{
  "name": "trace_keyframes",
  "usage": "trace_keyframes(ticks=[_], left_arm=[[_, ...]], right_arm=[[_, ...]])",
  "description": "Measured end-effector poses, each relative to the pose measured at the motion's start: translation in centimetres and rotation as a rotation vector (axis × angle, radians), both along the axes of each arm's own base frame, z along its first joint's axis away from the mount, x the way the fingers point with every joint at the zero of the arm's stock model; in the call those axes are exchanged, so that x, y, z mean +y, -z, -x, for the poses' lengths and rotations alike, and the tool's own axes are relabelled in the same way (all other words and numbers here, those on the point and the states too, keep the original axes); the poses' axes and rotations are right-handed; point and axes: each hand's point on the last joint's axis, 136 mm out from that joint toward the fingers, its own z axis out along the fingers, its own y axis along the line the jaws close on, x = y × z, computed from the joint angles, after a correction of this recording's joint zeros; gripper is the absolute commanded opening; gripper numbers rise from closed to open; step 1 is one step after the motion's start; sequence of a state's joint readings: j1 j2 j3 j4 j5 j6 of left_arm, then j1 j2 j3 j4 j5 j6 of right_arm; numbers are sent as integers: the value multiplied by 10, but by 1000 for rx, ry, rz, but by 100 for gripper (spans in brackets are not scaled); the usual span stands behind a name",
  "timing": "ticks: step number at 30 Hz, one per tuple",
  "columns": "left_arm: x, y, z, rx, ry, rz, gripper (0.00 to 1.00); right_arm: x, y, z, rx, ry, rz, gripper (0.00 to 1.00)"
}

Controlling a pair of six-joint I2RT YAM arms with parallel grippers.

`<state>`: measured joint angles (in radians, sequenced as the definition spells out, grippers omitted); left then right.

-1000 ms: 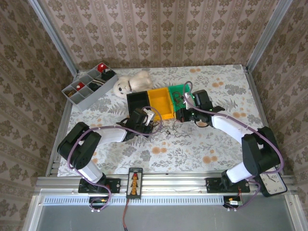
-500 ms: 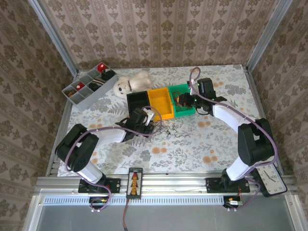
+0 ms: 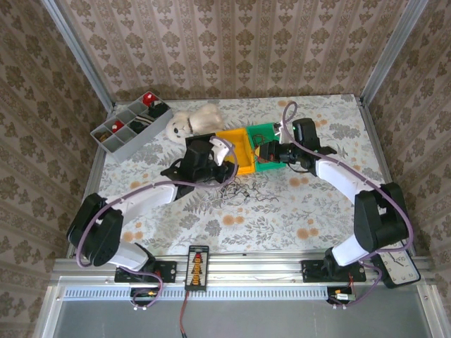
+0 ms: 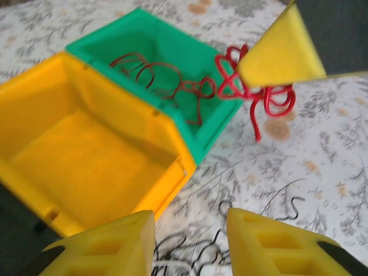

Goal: Untangle the cables

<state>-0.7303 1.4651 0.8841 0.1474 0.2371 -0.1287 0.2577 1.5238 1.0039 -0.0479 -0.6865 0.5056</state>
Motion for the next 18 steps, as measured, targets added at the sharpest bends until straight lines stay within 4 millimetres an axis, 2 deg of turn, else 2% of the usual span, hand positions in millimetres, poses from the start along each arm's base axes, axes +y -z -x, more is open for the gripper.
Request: trace_keyframes(ticks=[7,18], left_arm=[[-27,-2,-1,25,100,37,31],[-39,-14,17,63,220,93,33]], right_arm=[[7,-17,10,-9,-46,-55,5],[11,-18,14,-8,-67,-61,6]])
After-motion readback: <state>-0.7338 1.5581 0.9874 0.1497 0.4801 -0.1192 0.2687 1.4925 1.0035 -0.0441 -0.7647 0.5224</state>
